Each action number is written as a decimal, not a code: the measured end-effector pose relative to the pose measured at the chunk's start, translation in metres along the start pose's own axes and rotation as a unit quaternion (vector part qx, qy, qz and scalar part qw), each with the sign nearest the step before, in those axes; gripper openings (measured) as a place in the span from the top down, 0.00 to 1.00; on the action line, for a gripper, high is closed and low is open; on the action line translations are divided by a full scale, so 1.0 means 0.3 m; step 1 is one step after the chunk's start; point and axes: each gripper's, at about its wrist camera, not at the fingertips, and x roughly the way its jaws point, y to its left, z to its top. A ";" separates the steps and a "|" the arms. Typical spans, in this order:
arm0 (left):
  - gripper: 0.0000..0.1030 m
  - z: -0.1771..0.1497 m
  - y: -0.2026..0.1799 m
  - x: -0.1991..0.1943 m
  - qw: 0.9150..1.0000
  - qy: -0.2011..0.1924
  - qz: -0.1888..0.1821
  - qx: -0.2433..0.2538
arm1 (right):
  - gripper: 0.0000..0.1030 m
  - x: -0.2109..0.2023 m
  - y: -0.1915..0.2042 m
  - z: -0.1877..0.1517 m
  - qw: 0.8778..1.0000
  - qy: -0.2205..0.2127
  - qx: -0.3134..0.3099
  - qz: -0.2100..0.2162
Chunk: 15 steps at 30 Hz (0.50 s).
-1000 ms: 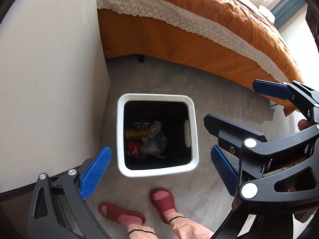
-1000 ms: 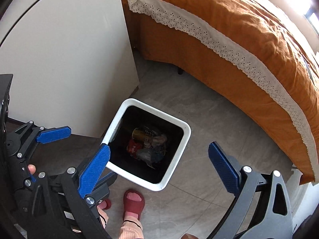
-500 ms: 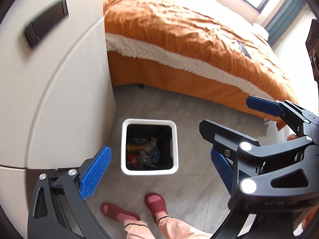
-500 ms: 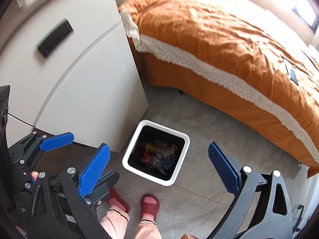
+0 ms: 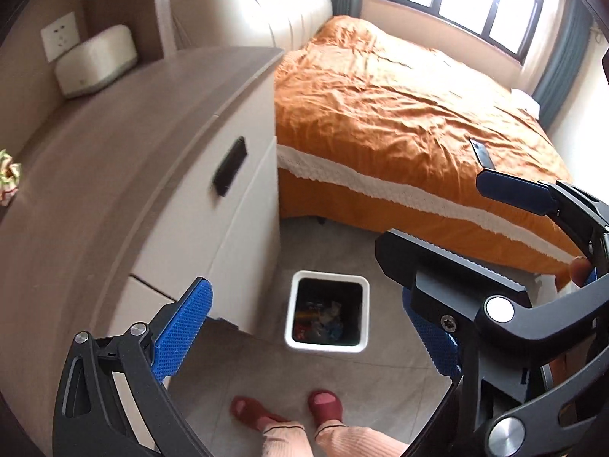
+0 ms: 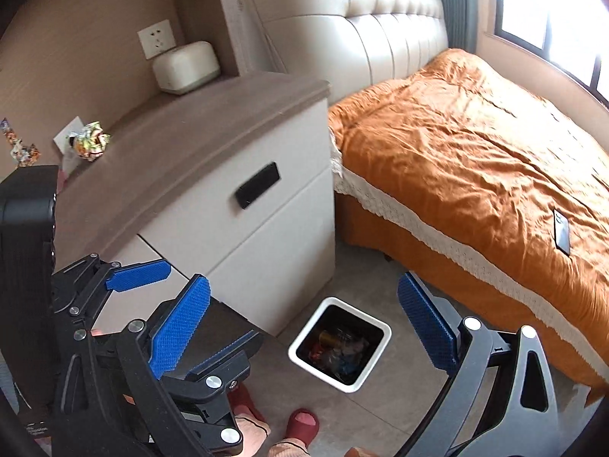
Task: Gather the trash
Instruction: 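Raise both open grippers back toward the desk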
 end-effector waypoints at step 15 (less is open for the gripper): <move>0.05 -0.047 0.489 -0.374 0.977 -0.080 0.153 -0.122 | 0.05 -0.038 0.545 0.203 0.980 -0.045 -0.141 0.134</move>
